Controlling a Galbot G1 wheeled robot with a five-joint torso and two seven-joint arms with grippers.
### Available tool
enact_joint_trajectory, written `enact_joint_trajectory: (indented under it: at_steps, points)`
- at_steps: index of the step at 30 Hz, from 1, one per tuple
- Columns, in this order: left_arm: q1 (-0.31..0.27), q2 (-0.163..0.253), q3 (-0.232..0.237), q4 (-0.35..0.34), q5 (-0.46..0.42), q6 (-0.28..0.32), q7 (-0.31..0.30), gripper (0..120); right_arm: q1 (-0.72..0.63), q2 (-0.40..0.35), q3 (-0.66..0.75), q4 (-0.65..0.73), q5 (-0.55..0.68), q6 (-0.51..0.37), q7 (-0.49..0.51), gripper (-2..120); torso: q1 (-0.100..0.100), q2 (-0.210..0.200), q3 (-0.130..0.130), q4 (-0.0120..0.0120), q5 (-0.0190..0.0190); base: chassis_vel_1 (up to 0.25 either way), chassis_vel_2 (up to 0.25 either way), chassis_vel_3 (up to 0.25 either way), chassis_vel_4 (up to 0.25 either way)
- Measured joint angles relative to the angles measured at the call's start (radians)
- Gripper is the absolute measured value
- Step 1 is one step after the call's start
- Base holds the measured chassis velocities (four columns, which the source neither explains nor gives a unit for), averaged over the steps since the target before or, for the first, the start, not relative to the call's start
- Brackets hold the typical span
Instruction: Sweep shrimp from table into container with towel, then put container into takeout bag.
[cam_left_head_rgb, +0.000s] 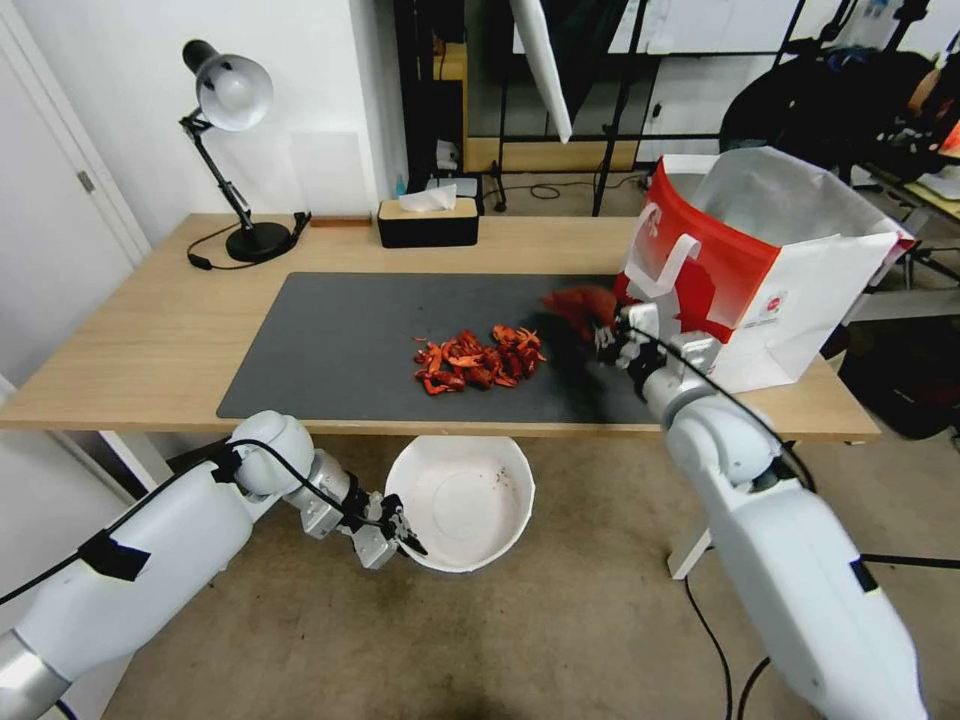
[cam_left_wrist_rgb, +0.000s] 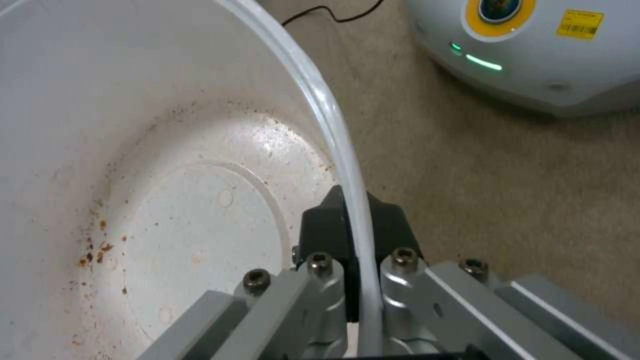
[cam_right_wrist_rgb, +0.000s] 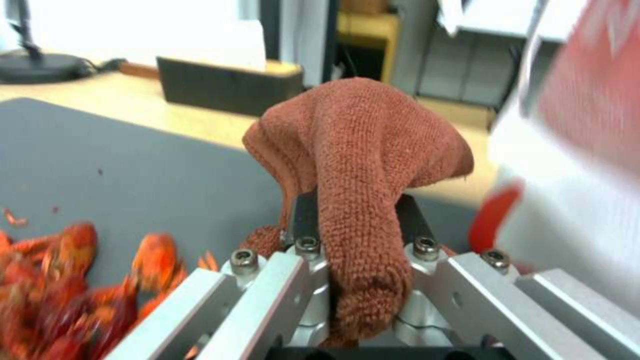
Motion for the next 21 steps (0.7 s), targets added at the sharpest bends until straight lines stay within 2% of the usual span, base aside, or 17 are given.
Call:
enact_joint_trajectory:
  at_steps: [4,7,8,13,21]
  points:
    - [-0.002,-0.002,-0.001,0.002,0.000,0.000,0.000,0,0.053,-0.030,-0.022,-0.059,0.000,0.046,-0.077,5,0.000,0.000,0.000,0.0001,0.0000,0.000,0.000,0.000,0.000]
    - [-0.008,-0.002,-0.001,0.003,0.000,-0.001,0.000,0,0.114,-0.062,-0.076,-0.148,0.003,0.127,-0.187,5,0.000,0.000,0.000,0.0000,0.0001,0.000,0.000,0.000,0.000]
    - [-0.008,-0.002,-0.001,0.003,0.000,-0.001,0.000,0,0.114,-0.062,-0.076,-0.148,0.003,0.127,-0.187,5,0.000,0.000,0.000,0.0000,0.0001,0.000,0.000,0.000,0.000]
    - [-0.013,-0.003,0.003,0.005,0.002,-0.003,0.000,0,0.180,-0.070,-0.130,-0.278,-0.041,0.241,-0.308,5,0.000,0.000,0.000,0.0000,0.0001,0.000,0.000,0.000,0.000]
    - [-0.015,-0.009,0.007,0.014,0.013,-0.008,0.000,0,0.234,-0.050,-0.177,-0.388,-0.107,0.304,-0.349,5,0.000,0.000,0.000,0.0000,-0.0003,0.000,0.000,0.000,0.000]
